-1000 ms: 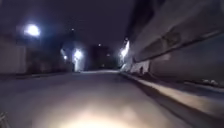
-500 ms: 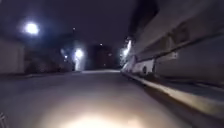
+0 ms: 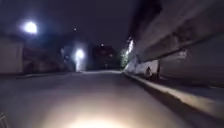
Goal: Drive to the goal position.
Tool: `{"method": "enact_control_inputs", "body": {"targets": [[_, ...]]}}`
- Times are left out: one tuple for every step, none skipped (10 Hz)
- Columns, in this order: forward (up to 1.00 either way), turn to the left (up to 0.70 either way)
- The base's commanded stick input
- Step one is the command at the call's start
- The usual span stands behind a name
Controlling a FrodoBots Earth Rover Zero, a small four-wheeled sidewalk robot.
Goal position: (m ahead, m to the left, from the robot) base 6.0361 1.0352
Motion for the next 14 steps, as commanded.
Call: {"method": "enact_control_inputs", "body": {"targets": [[0.70,0.00],[0.70,0.00],[0.70,0.00],[0.70,0.00],[0.70,-0.05],[0.70,-0.22],[0.70,-0.29],[0.70,-0.09],[0.70,0.00],[0.70,0.00],[0.70,-0.05],[0.70,-0.17],[0.70,0.00],[0.70,0.00]]}}
